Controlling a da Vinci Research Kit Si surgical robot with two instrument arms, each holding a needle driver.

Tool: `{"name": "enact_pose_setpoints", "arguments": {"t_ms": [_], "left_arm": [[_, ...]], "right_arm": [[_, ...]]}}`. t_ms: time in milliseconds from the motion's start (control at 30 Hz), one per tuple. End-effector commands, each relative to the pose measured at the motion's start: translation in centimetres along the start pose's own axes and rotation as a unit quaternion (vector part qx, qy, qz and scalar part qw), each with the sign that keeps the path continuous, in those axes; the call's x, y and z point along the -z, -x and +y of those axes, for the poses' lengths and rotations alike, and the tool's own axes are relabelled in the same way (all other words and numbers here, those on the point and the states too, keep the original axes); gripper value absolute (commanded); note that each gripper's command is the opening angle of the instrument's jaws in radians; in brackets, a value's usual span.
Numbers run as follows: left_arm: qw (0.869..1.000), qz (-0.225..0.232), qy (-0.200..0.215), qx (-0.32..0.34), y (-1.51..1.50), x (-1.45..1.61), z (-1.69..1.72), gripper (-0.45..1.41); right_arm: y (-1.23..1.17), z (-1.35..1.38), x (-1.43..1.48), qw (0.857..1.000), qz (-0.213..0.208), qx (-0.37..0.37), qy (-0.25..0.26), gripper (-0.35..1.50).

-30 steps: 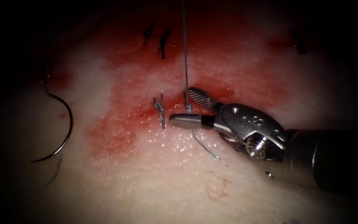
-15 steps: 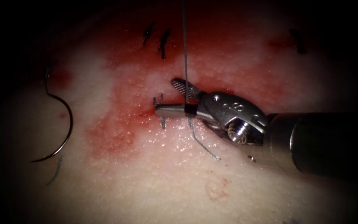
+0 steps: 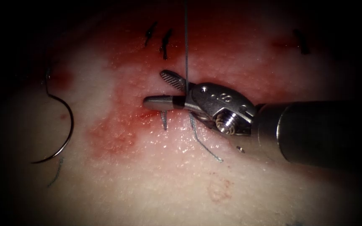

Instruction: Wound Closure

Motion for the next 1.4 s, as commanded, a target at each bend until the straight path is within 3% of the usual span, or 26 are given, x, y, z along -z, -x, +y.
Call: {"name": "enact_pose_setpoints", "arguments": {"t_ms": [33, 100, 133, 200, 233, 500, 600, 733, 933, 967, 1000, 1033, 1067, 1100, 1167, 1267, 1300, 1400], "left_arm": [[1.0, 0.002, 0.0, -0.001, -0.01, -0.07, -0.01, -0.45], [1.0, 0.002, 0.0, -0.001, -0.02, -0.07, -0.01, -0.45], [1.0, 0.003, 0.0, -0.001, -0.02, -0.07, -0.01, -0.45], [1.0, 0.003, 0.0, -0.001, -0.03, -0.06, 0.0, -0.45], [1.0, 0.004, 0.0, -0.001, -0.04, -0.06, 0.0, -0.45], [1.0, 0.006, 0.0, -0.003, -0.04, -0.01, 0.04, -0.45], [1.0, 0.007, 0.0, -0.005, -0.04, 0.02, 0.08, -0.45], [1.0, 0.01, 0.0, -0.005, -0.05, 0.02, 0.09, -0.45], [1.0, 0.025, -0.005, -0.006, -0.14, -0.09, 0.2, -0.45], [1.0, 0.023, -0.005, -0.007, -0.15, -0.13, 0.23, -0.45], [1.0, 0.024, -0.005, -0.011, -0.17, -0.18, 0.27, -0.45], [1.0, 0.025, -0.003, -0.014, -0.19, -0.29, 0.36, -0.45], [1.0, 0.025, -0.003, -0.014, -0.19, -0.29, 0.36, -0.45], [1.0, 0.027, 0.002, -0.017, -0.21, -0.37, 0.42, -0.45], [0.999, 0.027, 0.01, -0.015, -0.22, -0.51, 0.54, -0.45], [0.999, 0.034, 0.017, 0.012, -0.23, -0.73, 0.71, -0.45], [0.999, 0.038, 0.023, 0.029, -0.21, -0.81, 0.77, 0.05], [0.997, 0.049, 0.02, 0.056, -0.18, -0.94, 0.87, 0.79]], "right_arm": [[0.06, -0.04, -0.08, 1.0, 0.0, 0.001, -0.008, 1.28], [0.06, -0.03, -0.08, 1.0, 0.001, 0.001, -0.009, 1.23], [0.07, -0.02, -0.08, 1.0, 0.003, 0.007, -0.008, 1.01], [0.08, -0.02, -0.06, 1.0, 0.012, 0.016, 0.004, 0.04], [0.07, -0.01, -0.05, 1.0, 0.014, 0.015, 0.017, -0.35], [-0.02, 0.02, -0.02, 0.999, 0.037, 0.018, 0.014, -0.35], [0.01, 0.05, 0.14, 0.999, 0.035, 0.005, 0.007, 1.21], [0.07, 0.1, 0.4, 0.999, 0.032, -0.016, 0.001, 1.4], [0.26, 0.02, 1.01, 1.0, 0.016, -0.016, -0.006, 1.38], [0.29, -0.02, 1.13, 0.999, 0.009, 0.043, -0.02, 1.3], [0.32, -0.06, 1.22, 0.996, 0.004, 0.083, -0.035, 1.16], [0.34, -0.17, 1.39, 0.989, 0.001, 0.134, -0.056, 0.83], [0.34, -0.17, 1.39, 0.989, 0.001, 0.134, -0.056, 0.83], [0.33, -0.22, 1.45, 0.984, 0.004, 0.163, -0.065, 0.64], [0.28, -0.33, 1.55, 0.977, 0.007, 0.193, -0.089, 0.1], [0.18, -0.44, 1.6, 0.974, 0.006, 0.205, -0.093, 0.39], [0.12, -0.48, 1.6, 0.974, 0.004, 0.206, -0.092, 0.56], [0.03, -0.53, 1.57, 0.971, 0.002, 0.221, -0.089, 1.05]]}}
